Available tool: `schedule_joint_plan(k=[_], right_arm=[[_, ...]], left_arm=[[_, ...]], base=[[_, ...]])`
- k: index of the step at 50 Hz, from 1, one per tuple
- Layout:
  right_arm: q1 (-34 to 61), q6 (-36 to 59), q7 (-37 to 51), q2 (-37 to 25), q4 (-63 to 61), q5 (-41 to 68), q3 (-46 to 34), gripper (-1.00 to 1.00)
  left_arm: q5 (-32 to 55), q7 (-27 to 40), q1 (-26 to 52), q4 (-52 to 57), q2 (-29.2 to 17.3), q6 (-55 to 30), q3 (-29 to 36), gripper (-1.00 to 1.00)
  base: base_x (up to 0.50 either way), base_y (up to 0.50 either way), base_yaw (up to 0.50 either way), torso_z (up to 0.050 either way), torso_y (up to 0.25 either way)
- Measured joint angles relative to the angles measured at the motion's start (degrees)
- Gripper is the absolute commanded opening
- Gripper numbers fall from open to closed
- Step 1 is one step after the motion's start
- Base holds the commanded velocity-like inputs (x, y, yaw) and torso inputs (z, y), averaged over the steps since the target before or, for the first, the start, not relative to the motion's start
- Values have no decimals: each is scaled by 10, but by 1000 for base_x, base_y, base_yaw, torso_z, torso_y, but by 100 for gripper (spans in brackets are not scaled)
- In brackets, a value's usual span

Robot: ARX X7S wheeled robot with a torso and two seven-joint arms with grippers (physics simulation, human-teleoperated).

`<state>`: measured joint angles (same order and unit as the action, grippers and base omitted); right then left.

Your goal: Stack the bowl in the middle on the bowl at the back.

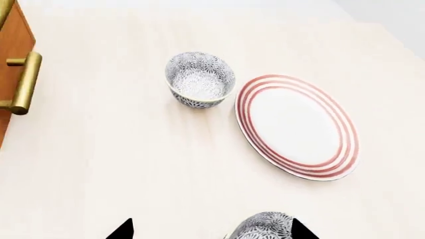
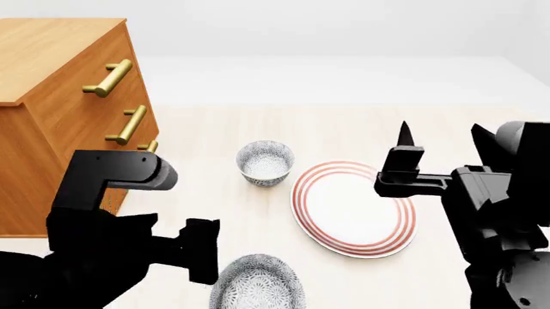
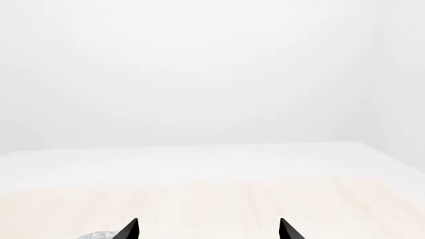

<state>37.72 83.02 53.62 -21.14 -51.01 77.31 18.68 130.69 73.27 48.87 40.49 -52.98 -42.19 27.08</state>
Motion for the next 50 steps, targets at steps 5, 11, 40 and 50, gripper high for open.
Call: schedule_joint_plan(k=[5, 11, 40, 50], right_arm=[[21, -43, 136, -44, -14, 146, -29, 100], [43, -130, 239, -114, -46, 245, -89, 100], [-14, -249, 357, -353, -87, 667, 208, 100], [-104, -257, 361, -397, -89, 779, 390, 100]], left_arm=[[-30, -15, -8, 32, -30, 7, -47, 100], [-76, -34, -39, 71, -64, 21, -110, 100], [38, -44, -331, 127, -128, -77, -734, 100], [61, -39, -355, 117, -109, -120, -817, 100]], base=[[0, 0, 0, 0, 0], [0, 0, 0, 0, 0], [0, 0, 0, 0, 0], [0, 0, 0, 0, 0]])
